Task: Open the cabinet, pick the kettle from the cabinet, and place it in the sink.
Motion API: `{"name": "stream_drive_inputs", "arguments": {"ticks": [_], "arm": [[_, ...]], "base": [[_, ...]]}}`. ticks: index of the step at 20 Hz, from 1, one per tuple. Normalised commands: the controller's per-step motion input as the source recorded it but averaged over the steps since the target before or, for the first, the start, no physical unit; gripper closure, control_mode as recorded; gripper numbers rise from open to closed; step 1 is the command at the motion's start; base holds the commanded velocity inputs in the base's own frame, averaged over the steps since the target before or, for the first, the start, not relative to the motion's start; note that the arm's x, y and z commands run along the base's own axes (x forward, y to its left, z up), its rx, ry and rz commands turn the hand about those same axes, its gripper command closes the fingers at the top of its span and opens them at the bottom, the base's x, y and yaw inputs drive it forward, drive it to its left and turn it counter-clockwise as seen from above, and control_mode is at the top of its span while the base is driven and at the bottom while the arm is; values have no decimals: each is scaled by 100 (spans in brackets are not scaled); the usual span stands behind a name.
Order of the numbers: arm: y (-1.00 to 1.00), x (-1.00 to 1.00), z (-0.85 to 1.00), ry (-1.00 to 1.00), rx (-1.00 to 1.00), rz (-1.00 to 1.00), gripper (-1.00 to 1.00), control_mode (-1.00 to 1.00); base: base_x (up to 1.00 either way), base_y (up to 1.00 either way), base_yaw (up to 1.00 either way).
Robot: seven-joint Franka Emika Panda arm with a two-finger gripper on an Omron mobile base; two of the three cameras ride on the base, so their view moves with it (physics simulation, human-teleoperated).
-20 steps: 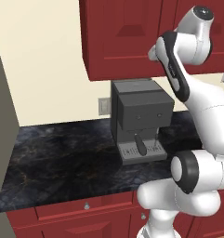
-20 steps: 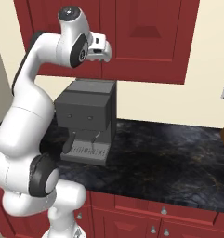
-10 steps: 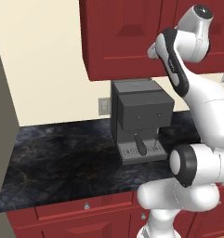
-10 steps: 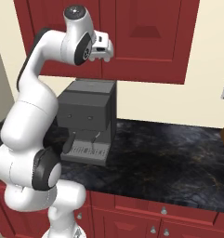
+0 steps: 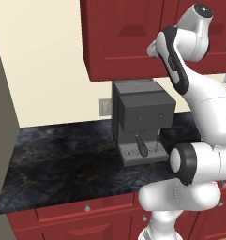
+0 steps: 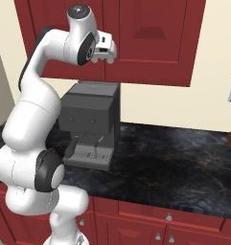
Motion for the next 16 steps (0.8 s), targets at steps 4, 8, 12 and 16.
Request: {"name": "stream_drive_inputs", "arguments": {"ticks": [4,8,12,16], "arm": [[-5,2,-12,3,0,0,-100,-100],[-6,-1,-17,4,0,0,-100,-100],[-6,3,-16,2,0,0,-100,-100],[-6,31,-2,0,0,0,-100,-100]], "base": [[0,0,0],[0,0,0],[0,0,0],[0,0,0]]}}
